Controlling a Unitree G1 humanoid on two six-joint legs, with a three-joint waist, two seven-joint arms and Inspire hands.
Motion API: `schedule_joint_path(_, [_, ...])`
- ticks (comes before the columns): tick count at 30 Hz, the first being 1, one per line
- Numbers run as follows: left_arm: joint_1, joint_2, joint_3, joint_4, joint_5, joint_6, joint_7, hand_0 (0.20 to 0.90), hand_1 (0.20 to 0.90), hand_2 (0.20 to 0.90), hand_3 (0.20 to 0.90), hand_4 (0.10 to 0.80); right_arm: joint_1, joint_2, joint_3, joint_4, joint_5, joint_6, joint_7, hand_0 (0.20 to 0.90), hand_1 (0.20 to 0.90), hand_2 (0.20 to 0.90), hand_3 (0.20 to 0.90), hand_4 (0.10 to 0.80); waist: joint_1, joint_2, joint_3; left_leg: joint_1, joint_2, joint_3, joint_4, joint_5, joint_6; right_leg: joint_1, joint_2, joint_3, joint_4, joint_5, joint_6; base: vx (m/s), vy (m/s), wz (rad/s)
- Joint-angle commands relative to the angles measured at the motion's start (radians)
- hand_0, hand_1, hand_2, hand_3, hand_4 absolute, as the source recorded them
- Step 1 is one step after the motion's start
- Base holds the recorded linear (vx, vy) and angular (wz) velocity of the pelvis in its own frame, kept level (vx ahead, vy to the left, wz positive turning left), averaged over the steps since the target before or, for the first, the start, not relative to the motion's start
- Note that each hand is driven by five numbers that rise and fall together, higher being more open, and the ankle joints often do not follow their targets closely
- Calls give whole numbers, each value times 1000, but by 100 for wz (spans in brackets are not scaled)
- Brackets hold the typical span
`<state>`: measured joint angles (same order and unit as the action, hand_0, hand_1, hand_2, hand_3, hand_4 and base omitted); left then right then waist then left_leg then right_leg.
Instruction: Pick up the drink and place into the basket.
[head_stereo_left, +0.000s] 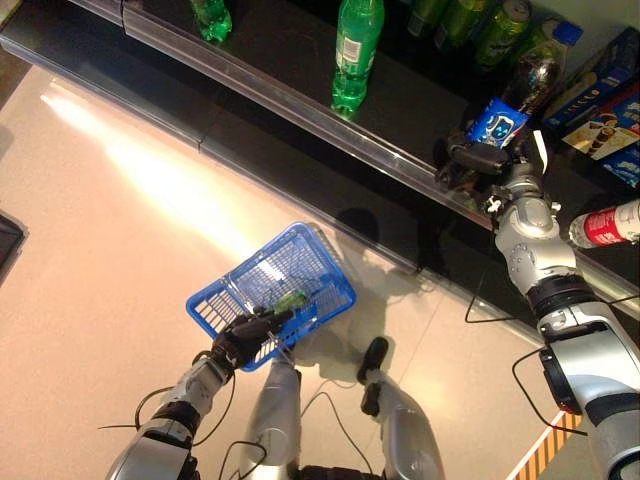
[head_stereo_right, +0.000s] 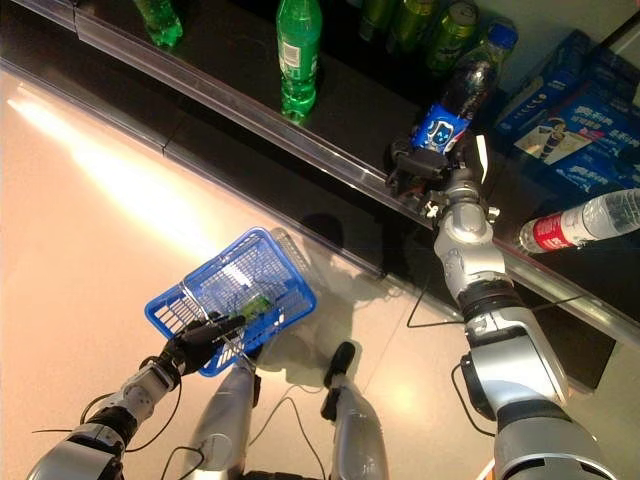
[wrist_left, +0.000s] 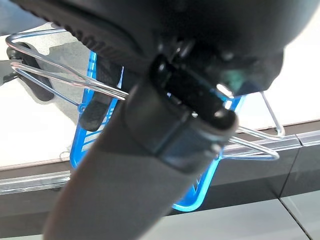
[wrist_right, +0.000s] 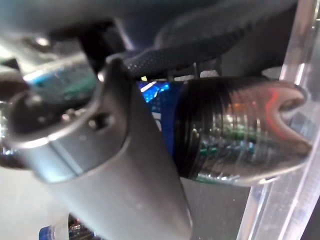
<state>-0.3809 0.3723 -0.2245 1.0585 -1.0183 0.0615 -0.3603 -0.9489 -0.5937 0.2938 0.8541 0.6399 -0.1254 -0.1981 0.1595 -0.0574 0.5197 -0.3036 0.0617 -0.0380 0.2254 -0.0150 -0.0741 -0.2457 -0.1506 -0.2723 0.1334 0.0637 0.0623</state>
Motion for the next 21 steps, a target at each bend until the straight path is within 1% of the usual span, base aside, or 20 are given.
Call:
schedule_joint_path(1, [99, 6, -91, -55, 19, 30, -107, 300, 300, 300, 200, 100, -110, -74, 0, -75, 7, -118, 11, 300, 300, 300, 200, 100, -6, 21, -55, 34, -38, 64, -39, -28, 47, 14, -11, 21, 58, -56, 73, 0, 0, 0])
schedule_joint_path(5, [110, 4, -85, -57, 22, 26, -112, 300, 300, 300, 200, 100, -92, -70, -4, -107, -21, -135, 12, 300, 300, 300, 200, 100, -11, 23, -61, 48, -39, 63, -63, -18, 46, 26, -8, 25, 39, -49, 73, 9, 10, 0])
schedule_joint_path(10, [147, -5, -71, -63, 17, 14, -119, 300, 300, 300, 200, 100, -48, -72, -11, -191, -68, -131, 13, 300, 300, 300, 200, 100, -18, 24, -99, 116, -41, 71, -156, 3, 37, 79, -4, 28, -26, -34, 82, 52, 51, 2])
schedule_joint_path(15, [192, -20, -43, -70, 35, 4, -101, 300, 300, 300, 200, 100, 39, -73, -35, -325, -138, -139, 17, 300, 300, 300, 200, 100, -23, 17, -165, 184, -40, 73, -232, 25, 28, 138, -4, 25, -87, -16, 88, 77, 44, 3])
schedule_joint_path(21, [238, -42, -1, -61, 45, -26, -83, 300, 300, 300, 200, 100, 136, -64, -55, -475, -195, -128, 32, 300, 300, 300, 200, 100, -29, 20, -238, 251, -37, 78, -302, 49, 21, 199, -3, 15, -134, -7, 90, 81, 50, 0])
